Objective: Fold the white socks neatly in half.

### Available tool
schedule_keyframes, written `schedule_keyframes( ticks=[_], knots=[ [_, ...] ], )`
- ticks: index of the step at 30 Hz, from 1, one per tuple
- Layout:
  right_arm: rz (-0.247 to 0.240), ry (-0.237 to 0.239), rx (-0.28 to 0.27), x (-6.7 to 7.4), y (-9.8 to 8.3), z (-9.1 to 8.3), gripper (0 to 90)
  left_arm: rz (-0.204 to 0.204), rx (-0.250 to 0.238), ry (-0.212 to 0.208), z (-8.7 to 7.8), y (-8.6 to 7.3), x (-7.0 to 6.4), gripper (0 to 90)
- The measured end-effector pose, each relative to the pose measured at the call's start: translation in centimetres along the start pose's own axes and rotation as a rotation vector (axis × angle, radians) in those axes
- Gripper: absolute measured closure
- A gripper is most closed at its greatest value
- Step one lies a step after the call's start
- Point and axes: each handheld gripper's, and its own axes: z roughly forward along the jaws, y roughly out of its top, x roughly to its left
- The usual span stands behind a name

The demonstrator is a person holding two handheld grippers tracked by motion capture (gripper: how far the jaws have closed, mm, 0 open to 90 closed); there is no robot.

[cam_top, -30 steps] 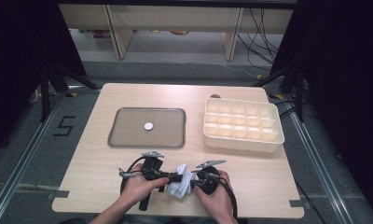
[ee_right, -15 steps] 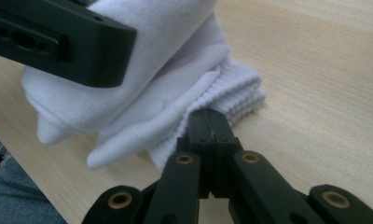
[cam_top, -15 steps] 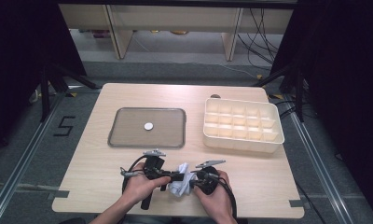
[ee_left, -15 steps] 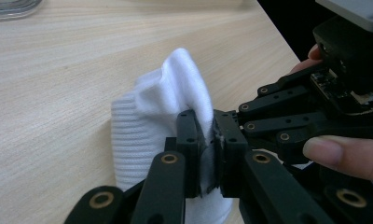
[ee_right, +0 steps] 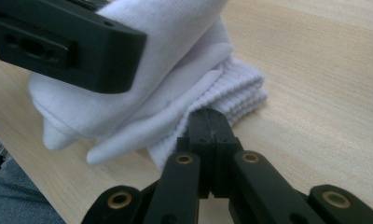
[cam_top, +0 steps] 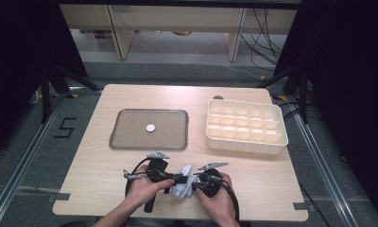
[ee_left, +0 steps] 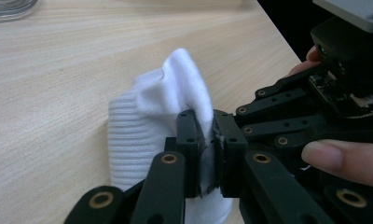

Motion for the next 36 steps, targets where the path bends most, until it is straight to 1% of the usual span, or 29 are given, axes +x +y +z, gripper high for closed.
schedule_keyframes(
  ticks=[2, 3, 4, 7, 9, 10, 13, 15, 16, 17, 18, 19, 20, 21, 22, 23, 24, 25, 26, 27, 28, 29, 30, 31, 32, 33, 34, 35, 36],
  knots=[
    [0.001, 0.002, -0.001, 0.0, 0.0, 0.0, 90.0, -0.002, 0.000, 0.001, 0.1, 0.0, 0.0, 82.1],
    [0.001, 0.035, 0.005, -0.1, 0.0, 0.1, 90.0, 0.005, 0.004, 0.001, 0.1, 0.0, 0.0, 82.0],
    [0.002, 0.066, 0.002, -0.2, 0.0, 0.1, 90.0, 0.004, 0.003, 0.000, 0.2, 0.0, 0.0, 82.0],
    [0.001, 0.064, 0.000, -0.1, 0.0, 0.2, 90.0, 0.003, 0.004, 0.000, 0.3, 0.0, 0.0, 82.0],
    [-0.002, 0.047, 0.001, -0.1, 0.0, 0.2, 90.0, 0.004, 0.000, 0.010, 0.4, 0.0, 0.0, 81.9],
    [-0.002, 0.061, 0.002, -0.1, 0.0, 0.2, 90.0, 0.006, 0.003, 0.011, 0.4, 0.0, 0.0, 81.9],
    [-0.003, 0.065, 0.007, -0.1, -0.1, 0.3, 90.0, 0.004, 0.003, 0.006, 0.5, 0.0, 0.0, 81.8],
    [-0.002, 0.067, 0.007, -0.1, -0.1, 0.3, 90.0, 0.006, 0.005, 0.015, 0.6, -0.1, 0.0, 81.7],
    [0.005, 0.069, 0.006, -0.1, -0.1, 0.4, 90.0, 0.006, 0.009, 0.008, 0.7, -0.1, 0.0, 81.7],
    [0.009, 0.079, 0.007, -0.1, -0.1, 0.4, 90.0, 0.012, 0.009, 0.011, 0.8, -0.2, 0.0, 81.6],
    [0.016, 0.083, 0.010, -0.1, -0.1, 0.4, 90.0, 0.011, 0.003, 0.024, 0.9, -0.3, 0.0, 81.5],
    [0.013, 0.082, 0.011, -0.2, -0.1, 0.4, 90.0, 0.014, 0.011, 0.017, 1.0, -0.3, 0.0, 81.5],
    [0.015, 0.083, 0.014, -0.2, -0.1, 0.4, 90.0, 0.019, 0.012, 0.021, 1.1, -0.3, 0.0, 81.5],
    [0.014, 0.083, 0.017, -0.2, -0.1, 0.3, 88.8, 0.028, 0.013, 0.034, 1.1, -0.4, -0.1, 81.5],
    [0.021, 0.083, 0.016, -0.3, -0.1, 0.3, 87.1, 0.034, 0.015, 0.030, 1.2, -0.4, -0.1, 81.4],
    [0.019, 0.077, 0.015, -0.5, 0.0, 0.2, 84.8, 0.047, 0.017, 0.038, 1.2, -0.4, -0.1, 81.4],
    [0.040, 0.075, 0.016, -0.6, 0.0, 0.0, 83.2, 0.056, 0.015, 0.047, 1.2, -0.4, -0.2, 81.4],
    [0.045, 0.073, 0.011, -0.8, 0.2, -0.2, 82.1, 0.062, 0.010, 0.065, 1.3, -0.5, -0.4, 81.4],
    [0.056, 0.066, 0.002, -1.0, 0.3, -0.5, 80.9, 0.073, 0.018, 0.055, 1.3, -0.4, -0.4, 81.5],
    [0.072, 0.071, -0.006, -1.1, 0.5, -0.9, 79.1, 0.079, 0.013, 0.066, 1.3, -0.5, -0.5, 81.4],
    [0.083, 0.068, -0.025, -1.4, 0.8, -1.3, 77.2, 0.085, 0.016, 0.067, 1.4, -0.5, -0.5, 81.5],
    [0.119, 0.065, -0.039, -1.5, 1.1, -1.8, 75.2, 0.089, 0.020, 0.064, 1.4, -0.5, -0.6, 81.4],
    [0.136, 0.061, -0.057, -1.8, 1.5, -2.2, 73.5, 0.095, 0.018, 0.083, 1.4, -0.5, -0.7, 81.4],
    [0.163, 0.057, -0.067, -2.0, 1.8, -2.6, 71.9, 0.095, 0.011, 0.074, 1.5, -0.5, -0.7, 81.4],
    [0.170, 0.061, -0.077, -2.1, 2.0, -2.8, 71.3, 0.107, 0.019, 0.075, 1.5, -0.5, -0.7, 81.3],
    [0.179, 0.065, -0.085, -2.3, 2.3, -3.0, 70.8, 0.109, 0.020, 0.078, 1.5, -0.5, -0.8, 81.3],
    [0.199, 0.080, -0.093, -2.3, 2.6, -3.2, 70.1, 0.110, 0.019, 0.081, 1.6, -0.5, -0.8, 81.3],
    [0.261, 0.096, -0.083, -1.8, 2.9, -3.5, 69.0, 0.111, 0.021, 0.075, 1.6, -0.5, -0.8, 81.2],
    [0.211, 0.078, -0.110, -2.2, 3.1, -3.3, 68.2, 0.109, 0.011, 0.087, 1.7, -0.6, -1.0, 81.2]
  ],
)
